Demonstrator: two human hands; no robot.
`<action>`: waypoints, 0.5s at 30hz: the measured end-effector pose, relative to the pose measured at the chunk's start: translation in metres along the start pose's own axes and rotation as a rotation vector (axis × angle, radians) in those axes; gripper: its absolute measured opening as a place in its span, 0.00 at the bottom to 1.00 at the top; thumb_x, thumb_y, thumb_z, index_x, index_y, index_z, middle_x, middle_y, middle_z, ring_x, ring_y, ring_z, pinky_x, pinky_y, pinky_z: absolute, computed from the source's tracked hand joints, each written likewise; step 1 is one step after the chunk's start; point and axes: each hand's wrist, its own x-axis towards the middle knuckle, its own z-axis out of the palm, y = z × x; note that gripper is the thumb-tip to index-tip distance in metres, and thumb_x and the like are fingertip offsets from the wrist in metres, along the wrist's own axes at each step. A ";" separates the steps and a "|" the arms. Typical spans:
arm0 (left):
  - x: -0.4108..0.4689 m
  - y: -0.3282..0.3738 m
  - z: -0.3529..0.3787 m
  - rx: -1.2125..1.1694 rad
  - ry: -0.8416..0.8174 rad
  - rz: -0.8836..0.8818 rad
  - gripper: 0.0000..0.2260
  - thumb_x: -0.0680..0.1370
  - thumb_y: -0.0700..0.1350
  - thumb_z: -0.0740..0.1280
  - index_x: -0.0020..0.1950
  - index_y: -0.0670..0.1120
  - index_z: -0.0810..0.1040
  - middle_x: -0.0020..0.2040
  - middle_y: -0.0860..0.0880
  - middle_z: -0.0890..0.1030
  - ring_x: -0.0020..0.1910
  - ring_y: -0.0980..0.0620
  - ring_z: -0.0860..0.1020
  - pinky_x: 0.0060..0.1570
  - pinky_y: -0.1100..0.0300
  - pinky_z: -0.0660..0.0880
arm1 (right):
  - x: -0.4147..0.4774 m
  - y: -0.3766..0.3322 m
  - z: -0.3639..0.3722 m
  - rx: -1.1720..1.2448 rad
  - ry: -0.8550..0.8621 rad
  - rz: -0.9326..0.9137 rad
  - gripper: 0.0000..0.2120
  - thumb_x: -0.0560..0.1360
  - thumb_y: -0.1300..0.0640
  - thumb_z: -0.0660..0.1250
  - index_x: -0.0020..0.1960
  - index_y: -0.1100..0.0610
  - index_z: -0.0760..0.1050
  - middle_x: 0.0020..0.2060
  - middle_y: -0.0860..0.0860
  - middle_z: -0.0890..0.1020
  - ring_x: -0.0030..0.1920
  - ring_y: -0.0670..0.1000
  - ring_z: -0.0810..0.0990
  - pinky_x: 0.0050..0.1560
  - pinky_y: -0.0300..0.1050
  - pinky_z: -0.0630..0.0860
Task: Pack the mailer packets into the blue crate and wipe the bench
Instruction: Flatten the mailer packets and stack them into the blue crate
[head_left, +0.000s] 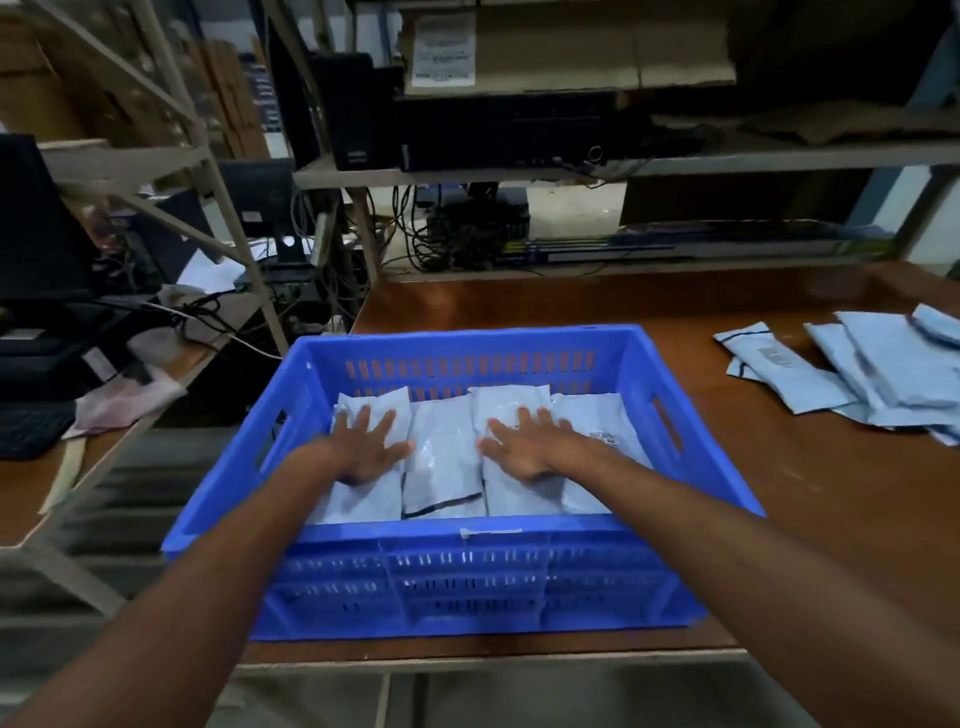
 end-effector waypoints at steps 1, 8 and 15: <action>-0.001 0.005 -0.006 -0.014 0.104 0.022 0.37 0.77 0.72 0.43 0.81 0.53 0.43 0.81 0.45 0.44 0.79 0.37 0.45 0.74 0.38 0.52 | -0.006 0.005 -0.010 0.037 0.106 -0.026 0.30 0.81 0.36 0.43 0.80 0.48 0.52 0.79 0.58 0.49 0.79 0.62 0.47 0.74 0.65 0.46; -0.009 0.145 -0.068 -0.206 0.629 0.430 0.27 0.79 0.58 0.63 0.75 0.46 0.66 0.71 0.40 0.70 0.68 0.38 0.69 0.66 0.43 0.69 | -0.061 0.131 -0.091 0.185 0.875 -0.017 0.17 0.75 0.53 0.62 0.64 0.52 0.76 0.61 0.51 0.80 0.62 0.55 0.77 0.67 0.52 0.67; -0.003 0.386 -0.091 -0.159 0.540 0.615 0.26 0.79 0.59 0.64 0.74 0.50 0.66 0.71 0.43 0.70 0.68 0.39 0.69 0.66 0.43 0.69 | -0.116 0.347 -0.033 0.291 0.741 0.359 0.13 0.76 0.54 0.66 0.61 0.52 0.79 0.60 0.58 0.81 0.58 0.60 0.79 0.59 0.52 0.75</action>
